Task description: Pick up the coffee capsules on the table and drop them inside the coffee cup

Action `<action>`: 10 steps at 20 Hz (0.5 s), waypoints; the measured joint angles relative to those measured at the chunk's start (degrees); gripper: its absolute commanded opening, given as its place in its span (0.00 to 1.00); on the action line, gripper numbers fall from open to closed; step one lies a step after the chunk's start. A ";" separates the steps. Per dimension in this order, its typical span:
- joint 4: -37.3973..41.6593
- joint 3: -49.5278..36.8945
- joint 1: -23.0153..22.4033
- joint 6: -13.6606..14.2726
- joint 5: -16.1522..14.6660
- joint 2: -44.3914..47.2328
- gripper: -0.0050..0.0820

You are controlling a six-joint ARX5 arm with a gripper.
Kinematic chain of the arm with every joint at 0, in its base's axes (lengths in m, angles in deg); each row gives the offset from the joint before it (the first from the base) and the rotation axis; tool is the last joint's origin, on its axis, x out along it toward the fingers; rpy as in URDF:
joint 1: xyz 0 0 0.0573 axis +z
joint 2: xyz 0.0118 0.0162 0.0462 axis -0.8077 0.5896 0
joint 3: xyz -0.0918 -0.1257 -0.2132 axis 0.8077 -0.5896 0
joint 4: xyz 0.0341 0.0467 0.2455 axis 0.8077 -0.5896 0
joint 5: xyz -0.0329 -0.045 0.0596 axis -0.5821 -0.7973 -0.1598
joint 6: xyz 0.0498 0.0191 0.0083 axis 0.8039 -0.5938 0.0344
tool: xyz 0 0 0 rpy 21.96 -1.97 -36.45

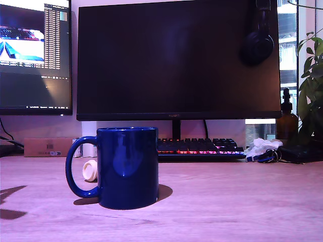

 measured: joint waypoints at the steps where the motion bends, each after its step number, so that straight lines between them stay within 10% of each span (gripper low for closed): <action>1: -0.83 0.02 0.00 0.04 0.61 -0.13 0.03; 10: -4.20 -0.04 0.00 3.50 -1.66 -0.77 0.03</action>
